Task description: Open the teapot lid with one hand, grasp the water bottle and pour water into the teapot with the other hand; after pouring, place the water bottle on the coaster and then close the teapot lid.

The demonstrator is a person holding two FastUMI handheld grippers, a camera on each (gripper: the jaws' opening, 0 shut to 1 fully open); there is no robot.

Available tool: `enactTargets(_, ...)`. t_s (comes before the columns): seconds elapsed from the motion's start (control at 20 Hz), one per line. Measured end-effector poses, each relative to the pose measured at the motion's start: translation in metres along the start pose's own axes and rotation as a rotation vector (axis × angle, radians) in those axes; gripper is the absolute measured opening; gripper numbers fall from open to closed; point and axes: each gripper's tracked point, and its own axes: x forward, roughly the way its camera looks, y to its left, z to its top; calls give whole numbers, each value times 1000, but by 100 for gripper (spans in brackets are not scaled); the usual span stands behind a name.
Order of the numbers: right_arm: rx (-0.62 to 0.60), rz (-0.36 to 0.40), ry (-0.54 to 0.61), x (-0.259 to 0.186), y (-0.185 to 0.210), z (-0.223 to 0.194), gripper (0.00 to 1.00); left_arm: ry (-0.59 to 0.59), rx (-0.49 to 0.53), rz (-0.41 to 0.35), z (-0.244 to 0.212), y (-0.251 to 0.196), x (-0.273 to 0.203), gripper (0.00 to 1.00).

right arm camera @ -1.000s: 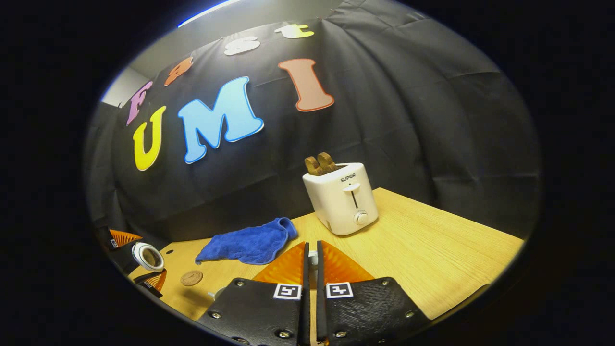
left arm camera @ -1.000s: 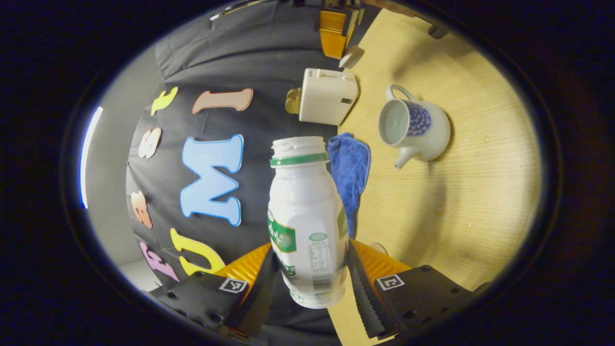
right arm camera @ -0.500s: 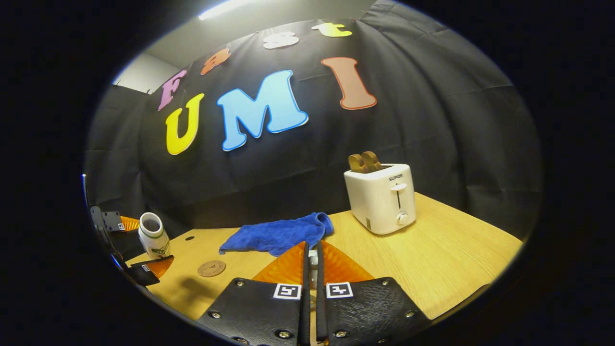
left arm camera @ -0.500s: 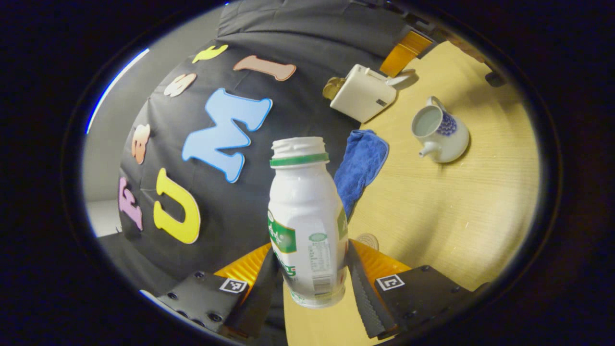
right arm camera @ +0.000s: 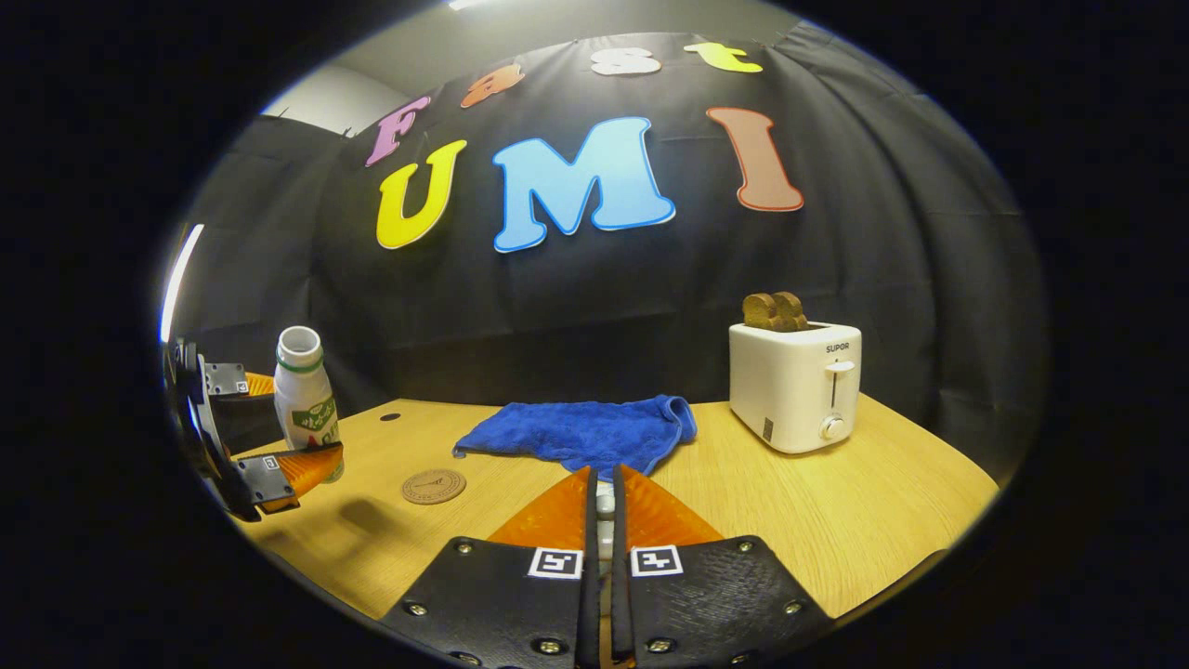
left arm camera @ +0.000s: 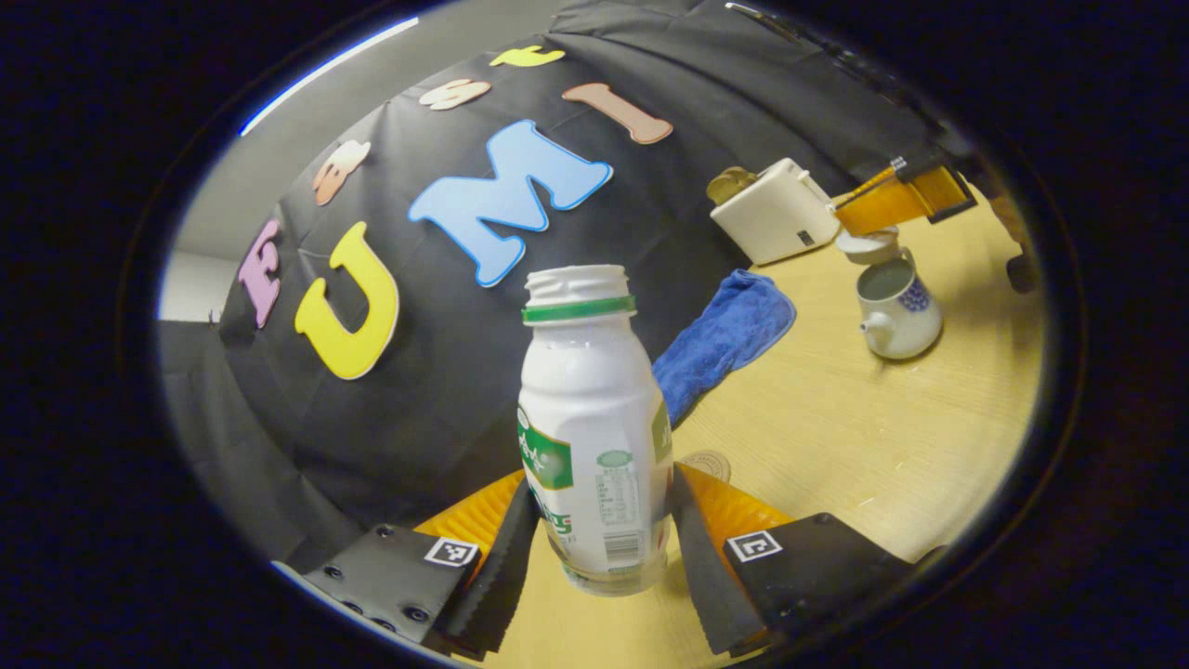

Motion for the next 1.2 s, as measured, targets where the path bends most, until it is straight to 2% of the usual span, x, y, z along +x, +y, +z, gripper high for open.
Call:
enactTargets(0.15, -21, 14, 12, 1, 8, -4, 5, 0, -126, 15, -7, 13, 1, 89)
enactTargets(0.2, -26, 15, 14, 2, 9, -5, 5, 2, -169, 22, -9, 17, 1, 76)
enactTargets(0.35, -35, 15, 26, 4, 11, -9, 5, -2, -308, 27, -13, 24, 7, 89)
enactTargets(0.45, -38, 14, 36, 4, 11, -13, 5, -6, -384, 35, -16, 31, 12, 88)
enactTargets(0.5, -40, 12, 40, 5, 11, -14, 5, -12, -415, 38, -18, 33, 14, 82)
enactTargets(0.55, -42, 11, 46, 5, 11, -16, 5, -13, -447, 38, -19, 35, 14, 88)
enactTargets(0.6, -42, 12, 50, 6, 12, -18, 5, -13, -478, 36, -19, 35, 14, 89)
enactTargets(0.8, -56, 4, 52, 5, 13, -19, 5, -10, -550, 20, -23, 35, 29, 88)
enactTargets(0.9, -48, -3, 54, 3, 13, -19, 5, -13, -565, 16, -15, 42, 45, 77)
enactTargets(0.95, -42, -4, 56, 2, 13, -21, 5, -19, -574, 15, -11, 46, 59, 88)
enactTargets(1.2, -40, -15, 82, 3, 12, -29, 5, -45, -636, -7, -9, 46, 78, 88)
